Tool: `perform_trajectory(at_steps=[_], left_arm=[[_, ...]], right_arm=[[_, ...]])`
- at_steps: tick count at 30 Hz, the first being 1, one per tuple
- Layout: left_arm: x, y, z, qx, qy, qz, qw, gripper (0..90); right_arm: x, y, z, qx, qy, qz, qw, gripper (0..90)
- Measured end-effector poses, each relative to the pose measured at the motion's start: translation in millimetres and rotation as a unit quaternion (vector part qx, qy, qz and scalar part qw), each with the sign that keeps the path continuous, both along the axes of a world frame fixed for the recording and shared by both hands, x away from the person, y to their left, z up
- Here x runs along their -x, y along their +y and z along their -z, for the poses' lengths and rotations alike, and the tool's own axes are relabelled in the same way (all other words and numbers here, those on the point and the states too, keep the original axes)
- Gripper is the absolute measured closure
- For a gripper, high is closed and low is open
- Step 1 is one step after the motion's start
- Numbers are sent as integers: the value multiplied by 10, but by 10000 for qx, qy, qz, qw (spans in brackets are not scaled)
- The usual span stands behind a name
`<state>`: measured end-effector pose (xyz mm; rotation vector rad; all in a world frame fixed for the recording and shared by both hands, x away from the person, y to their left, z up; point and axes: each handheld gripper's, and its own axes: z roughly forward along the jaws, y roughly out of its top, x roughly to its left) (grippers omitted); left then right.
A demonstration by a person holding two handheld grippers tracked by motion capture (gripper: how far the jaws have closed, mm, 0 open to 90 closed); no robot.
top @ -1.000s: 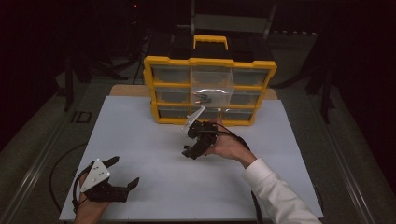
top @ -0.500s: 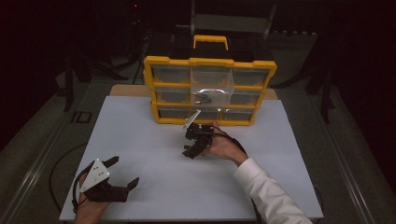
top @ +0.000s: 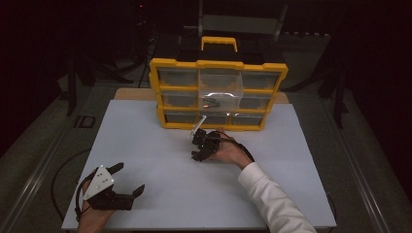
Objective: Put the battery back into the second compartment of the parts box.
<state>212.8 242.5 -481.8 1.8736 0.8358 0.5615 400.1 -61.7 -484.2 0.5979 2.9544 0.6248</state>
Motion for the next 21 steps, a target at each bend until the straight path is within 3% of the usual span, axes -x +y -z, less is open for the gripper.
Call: perform_trajectory(at_steps=[6, 14, 17, 21], left_arm=[[0, -3, 1, 0, 4, -1, 10000, 2], [0, 7, 0, 7, 0, -13, 10000, 2], [1, 10, -1, 11, 1, -22, 10000, 2], [1, 6, -2, -3, -5, -10, 10000, 2]], right_arm=[[-29, 1, 46, -8, 31, 36, 10000, 621], [-45, 23, 137, 260, 11, 63, 9996, 763], [-29, 30, 122, 300, 37, -63, 9995, 765], [34, 36, 37, 124, 171, -74, 9998, 765]])
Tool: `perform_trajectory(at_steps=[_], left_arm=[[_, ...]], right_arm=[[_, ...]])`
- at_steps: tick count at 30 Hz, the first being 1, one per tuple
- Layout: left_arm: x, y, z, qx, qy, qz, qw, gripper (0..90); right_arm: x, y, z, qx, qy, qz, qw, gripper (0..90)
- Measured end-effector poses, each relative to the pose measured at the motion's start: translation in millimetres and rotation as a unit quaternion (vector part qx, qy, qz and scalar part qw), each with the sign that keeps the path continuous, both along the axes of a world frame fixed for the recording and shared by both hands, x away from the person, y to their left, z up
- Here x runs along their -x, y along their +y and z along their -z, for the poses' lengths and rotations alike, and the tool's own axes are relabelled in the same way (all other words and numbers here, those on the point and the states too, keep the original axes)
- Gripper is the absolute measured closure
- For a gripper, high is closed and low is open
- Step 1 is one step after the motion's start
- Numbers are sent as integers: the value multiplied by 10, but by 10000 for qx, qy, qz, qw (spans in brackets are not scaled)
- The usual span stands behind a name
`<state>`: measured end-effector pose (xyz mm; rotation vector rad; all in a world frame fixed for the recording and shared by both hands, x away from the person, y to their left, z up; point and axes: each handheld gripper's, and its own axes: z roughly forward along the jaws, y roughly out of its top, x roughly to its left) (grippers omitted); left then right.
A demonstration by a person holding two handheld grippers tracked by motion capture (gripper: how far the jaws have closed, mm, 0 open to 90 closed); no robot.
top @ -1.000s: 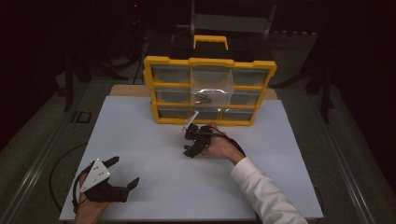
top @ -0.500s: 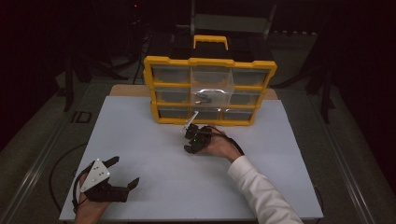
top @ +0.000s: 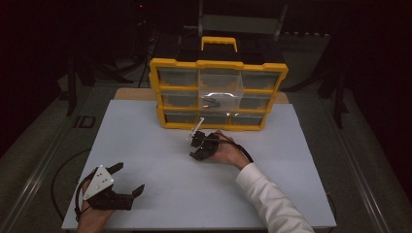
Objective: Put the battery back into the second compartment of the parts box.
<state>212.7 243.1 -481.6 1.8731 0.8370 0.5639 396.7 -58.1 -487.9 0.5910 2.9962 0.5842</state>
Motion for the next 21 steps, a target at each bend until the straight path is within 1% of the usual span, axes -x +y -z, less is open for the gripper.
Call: perform_trajectory(at_steps=[1, 2, 3, 5, 6, 7, 9, 10, 11, 13, 15, 17, 18, 19, 20, 21], left_arm=[[2, -3, -1, 2, -6, 4, 10000, 2], [2, -3, -1, 2, -6, 4, 10000, 2], [3, -3, -5, 5, -17, -1, 10000, 2], [2, -1, -5, 11, -17, -5, 10000, 2], [2, -1, -5, 11, -17, -5, 10000, 2], [2, -6, -3, 4, -9, 0, 10000, 2], [2, -10, -3, -1, -5, 9, 10000, 2], [2, -10, -3, -1, -5, 9, 10000, 2], [2, -11, -3, -3, -7, 8, 10000, 2], [1, -10, -2, 10, -8, -1, 10000, 2], [0, -8, -1, 8, -5, -1, 10000, 2], [-1, -6, -1, 8, -3, -3, 10000, 2], [-1, -6, -1, 8, -3, -3, 10000, 2], [-1, -6, -1, 0, -1, -3, 10000, 2], [-1, -6, -1, 0, -1, -3, 10000, 2], [1, -7, -2, 7, -3, 0, 10000, 2]], right_arm=[[5, -4, -22, -52, -15, -88, 9999, 765], [5, -4, -22, -52, -15, -88, 9999, 765], [34, -5, -78, -110, -10, -166, 9998, 765], [81, -8, -146, -166, 60, -164, 9997, 765], [91, -15, -174, -238, 49, -251, 9994, 765], [108, -17, -205, -310, 86, -255, 9992, 765], [144, -22, -272, -330, 135, -221, 9991, 765], [144, -22, -272, -330, 135, -221, 9991, 765], [159, -25, -324, -369, 100, -303, 9988, 765], [183, -27, -406, -423, 79, -338, 9985, 765], [210, -25, -484, -416, 89, -352, 9985, 765], [233, -24, -555, -414, 53, -410, 9983, 765], [233, -24, -555, -414, 53, -410, 9983, 765], [258, -25, -629, -427, 79, -436, 9981, 765], [258, -25, -629, -427, 79, -436, 9981, 765], [286, -25, -715, -412, 92, -426, 9982, 765]])
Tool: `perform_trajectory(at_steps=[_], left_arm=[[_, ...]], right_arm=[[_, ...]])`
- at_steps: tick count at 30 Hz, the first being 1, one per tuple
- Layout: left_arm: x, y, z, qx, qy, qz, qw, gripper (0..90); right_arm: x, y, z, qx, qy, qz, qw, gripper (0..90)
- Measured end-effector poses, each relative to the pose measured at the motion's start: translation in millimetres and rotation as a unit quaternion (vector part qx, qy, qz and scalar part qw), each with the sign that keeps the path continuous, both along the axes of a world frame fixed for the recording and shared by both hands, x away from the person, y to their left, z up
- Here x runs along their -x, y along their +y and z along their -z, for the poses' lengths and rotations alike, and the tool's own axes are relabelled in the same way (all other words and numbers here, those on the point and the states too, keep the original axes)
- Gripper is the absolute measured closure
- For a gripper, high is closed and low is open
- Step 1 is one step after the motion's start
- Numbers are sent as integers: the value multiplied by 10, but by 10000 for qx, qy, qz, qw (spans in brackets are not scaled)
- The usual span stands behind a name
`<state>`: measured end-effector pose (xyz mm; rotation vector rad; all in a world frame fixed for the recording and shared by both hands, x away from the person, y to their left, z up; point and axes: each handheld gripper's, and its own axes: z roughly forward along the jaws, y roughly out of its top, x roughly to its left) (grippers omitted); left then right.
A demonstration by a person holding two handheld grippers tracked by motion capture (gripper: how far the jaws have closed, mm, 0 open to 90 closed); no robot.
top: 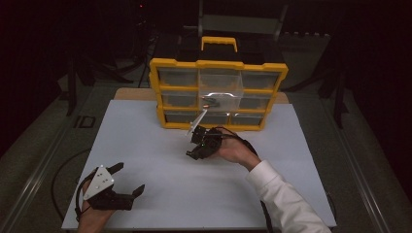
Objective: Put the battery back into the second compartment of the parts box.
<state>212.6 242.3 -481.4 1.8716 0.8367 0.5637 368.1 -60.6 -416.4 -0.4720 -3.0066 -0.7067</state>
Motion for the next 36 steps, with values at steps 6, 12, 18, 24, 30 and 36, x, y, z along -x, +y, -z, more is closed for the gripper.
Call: perform_trajectory(at_steps=[6, 12, 18, 24, 30, 36], left_arm=[[-1, -3, 0, -9, 8, -3, 10000, 2], [-2, -11, 3, -9, 4, 6, 10000, 2], [-2, -9, 3, 6, -2, 4, 10000, 2], [-3, -7, 3, -11, 11, -1, 10000, 2], [-4, -10, 5, -9, 17, 5, 10000, 2], [-4, -14, 7, -11, 16, 13, 10000, 2]], right_arm=[[48, -16, -307, -83, -92, -69, 9999, 765], [106, -26, -658, -156, -270, -127, 9994, 765], [98, -68, -1009, -254, -430, -100, 9987, 765], [2, -148, -1286, -406, -494, 0, 9980, 765], [-114, -254, -1659, -668, -651, 245, 9953, 765], [-288, -368, -1907, -770, -764, 660, 9919, 765]])
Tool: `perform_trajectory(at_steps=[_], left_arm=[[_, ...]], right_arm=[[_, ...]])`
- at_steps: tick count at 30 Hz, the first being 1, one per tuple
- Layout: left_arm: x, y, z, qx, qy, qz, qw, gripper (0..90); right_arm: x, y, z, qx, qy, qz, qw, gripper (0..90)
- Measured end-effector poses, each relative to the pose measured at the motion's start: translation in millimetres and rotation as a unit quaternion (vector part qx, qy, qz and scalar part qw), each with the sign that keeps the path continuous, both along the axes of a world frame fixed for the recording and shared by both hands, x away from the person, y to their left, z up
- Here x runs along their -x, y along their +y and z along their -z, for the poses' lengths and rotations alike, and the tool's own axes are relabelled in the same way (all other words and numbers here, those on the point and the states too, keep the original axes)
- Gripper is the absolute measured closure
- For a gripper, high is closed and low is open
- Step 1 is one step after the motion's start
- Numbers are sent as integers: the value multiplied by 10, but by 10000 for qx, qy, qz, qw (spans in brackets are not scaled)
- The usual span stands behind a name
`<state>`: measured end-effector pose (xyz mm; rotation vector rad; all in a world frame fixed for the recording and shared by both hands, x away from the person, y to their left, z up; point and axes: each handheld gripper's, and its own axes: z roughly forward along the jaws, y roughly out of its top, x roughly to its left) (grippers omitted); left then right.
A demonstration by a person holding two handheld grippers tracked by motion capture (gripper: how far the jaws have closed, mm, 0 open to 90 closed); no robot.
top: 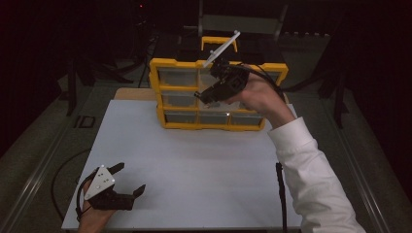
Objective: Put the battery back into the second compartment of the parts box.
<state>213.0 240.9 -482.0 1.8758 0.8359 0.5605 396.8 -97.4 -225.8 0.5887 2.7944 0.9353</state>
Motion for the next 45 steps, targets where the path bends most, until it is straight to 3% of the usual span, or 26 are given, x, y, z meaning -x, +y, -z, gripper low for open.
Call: perform_trajectory(at_steps=[5, 6, 11, 12, 14, 15, 16, 18, 19, 20, 21, 34, 42, 43, 44, 45], left_arm=[[1, 12, -1, 11, 4, -19, 10000, 2], [1, 11, -1, 9, 4, -16, 10000, 2], [0, 10, 0, 0, 3, -18, 10000, 2], [0, 15, -2, 0, -5, -20, 10000, 2], [1, 15, -2, -2, -6, -21, 10000, 2], [1, 16, -1, -13, 0, -27, 10000, 2], [1, 16, -1, -13, 0, -27, 10000, 2], [0, 13, 0, -11, 3, -23, 10000, 2], [0, 13, 0, -11, 3, -23, 10000, 2], [-1, 12, -1, -8, 5, -21, 10000, 2], [0, 12, 0, -9, 5, -21, 10000, 2], [-4, 2, -3, 10, 6, -13, 10000, 2], [-12, 14, 1, 24, -5, -37, 10000, 2], [-13, 15, -1, 33, -8, -48, 10000, 2], [-13, 15, -1, 33, -8, -48, 10000, 2], [-11, 19, -2, 14, -2, -47, 10000, 2]], right_arm=[[-140, -99, -80, -59, -21, 355, 9994, 765], [-229, -161, -93, -96, -17, 568, 9983, 765], [-316, -225, -79, -53, -38, 802, 9968, 765], [-387, -301, -35, 2, -17, 1013, 9949, 762], [-399, -319, -23, 12, -34, 1092, 9940, 755], [-428, -383, 3, -68, -77, 1227, 9924, 533], [-428, -383, 3, -68, -77, 1227, 9924, 533], [-434, -442, 15, -110, -197, 1394, 9900, 316], [-434, -442, 15, -110, -197, 1394, 9900, 316], [-430, -545, 21, -117, -263, 1653, 9858, 174], [-413, -580, 19, -146, -281, 1686, 9852, 160], [-120, -912, 90, -303, -529, 1625, 9848, 151], [132, -1114, 360, -417, -652, 1605, 9840, 154], [192, -1150, 483, -450, -712, 1588, 9837, 154], [192, -1150, 483, -450, -712, 1588, 9837, 154], [257, -1194, 620, -540, -767, 1620, 9823, 155]])
